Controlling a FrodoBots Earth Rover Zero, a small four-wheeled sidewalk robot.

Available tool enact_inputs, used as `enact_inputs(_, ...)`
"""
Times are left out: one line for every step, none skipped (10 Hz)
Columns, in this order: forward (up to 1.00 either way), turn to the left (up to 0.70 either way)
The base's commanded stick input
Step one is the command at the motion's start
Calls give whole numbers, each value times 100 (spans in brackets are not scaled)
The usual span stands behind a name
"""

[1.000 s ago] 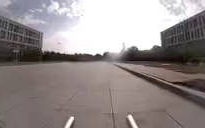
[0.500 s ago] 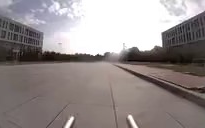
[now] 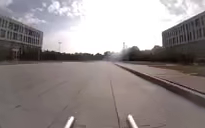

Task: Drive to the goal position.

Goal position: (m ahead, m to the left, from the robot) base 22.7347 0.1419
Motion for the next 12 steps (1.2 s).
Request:
enact_inputs(100,0)
enact_inputs(100,0)
enact_inputs(100,0)
enact_inputs(100,0)
enact_inputs(100,0)
enact_inputs(100,0)
enact_inputs(100,0)
enact_inputs(100,0)
enact_inputs(100,0)
enact_inputs(100,0)
enact_inputs(100,0)
enact_inputs(100,0)
